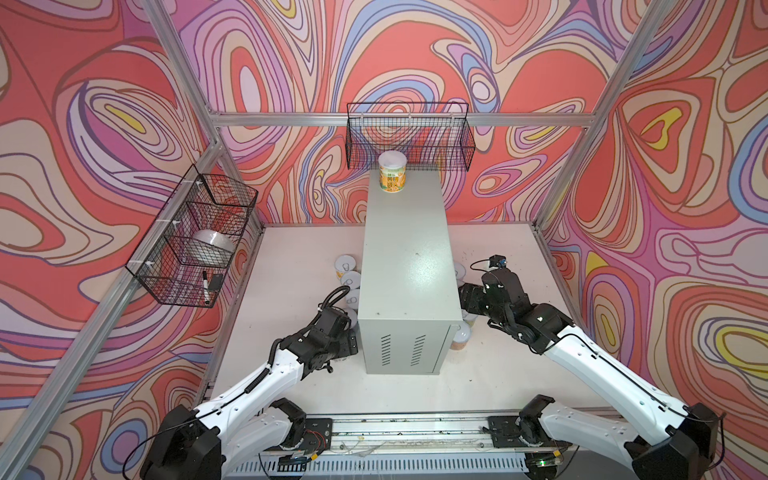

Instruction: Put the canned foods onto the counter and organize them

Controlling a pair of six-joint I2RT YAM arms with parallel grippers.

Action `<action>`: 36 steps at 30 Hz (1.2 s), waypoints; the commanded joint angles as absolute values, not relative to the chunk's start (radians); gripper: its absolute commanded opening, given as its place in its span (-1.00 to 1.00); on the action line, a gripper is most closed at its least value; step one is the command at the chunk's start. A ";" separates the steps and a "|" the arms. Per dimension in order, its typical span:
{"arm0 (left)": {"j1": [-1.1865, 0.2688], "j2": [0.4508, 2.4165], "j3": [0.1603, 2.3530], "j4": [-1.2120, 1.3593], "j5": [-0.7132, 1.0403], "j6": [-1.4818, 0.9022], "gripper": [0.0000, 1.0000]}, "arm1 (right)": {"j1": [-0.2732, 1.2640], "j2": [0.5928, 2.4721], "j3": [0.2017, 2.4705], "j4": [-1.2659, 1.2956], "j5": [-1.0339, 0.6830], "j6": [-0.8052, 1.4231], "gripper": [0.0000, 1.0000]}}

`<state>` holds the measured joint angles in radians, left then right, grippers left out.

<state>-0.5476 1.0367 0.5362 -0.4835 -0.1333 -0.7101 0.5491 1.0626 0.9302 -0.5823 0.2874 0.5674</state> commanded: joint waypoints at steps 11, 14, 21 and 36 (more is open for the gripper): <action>-0.554 1.180 0.476 -0.389 -0.179 -0.760 0.44 | 0.529 1.072 0.899 -0.525 0.255 0.557 0.62; -0.554 1.179 0.466 -0.377 -0.180 -0.767 0.33 | 0.526 1.074 0.897 -0.523 0.256 0.554 0.61; -0.555 1.193 0.466 -0.382 -0.182 -0.759 0.06 | 0.520 1.077 0.887 -0.510 0.255 0.547 0.61; -0.554 1.209 0.497 -0.411 -0.198 -0.747 -1.00 | 0.509 1.126 0.894 -0.478 0.237 0.549 0.61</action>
<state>-0.5560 1.1835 0.4942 -0.3927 -0.2050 -0.7326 0.5156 1.1126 0.8963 -0.5003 0.2440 0.5587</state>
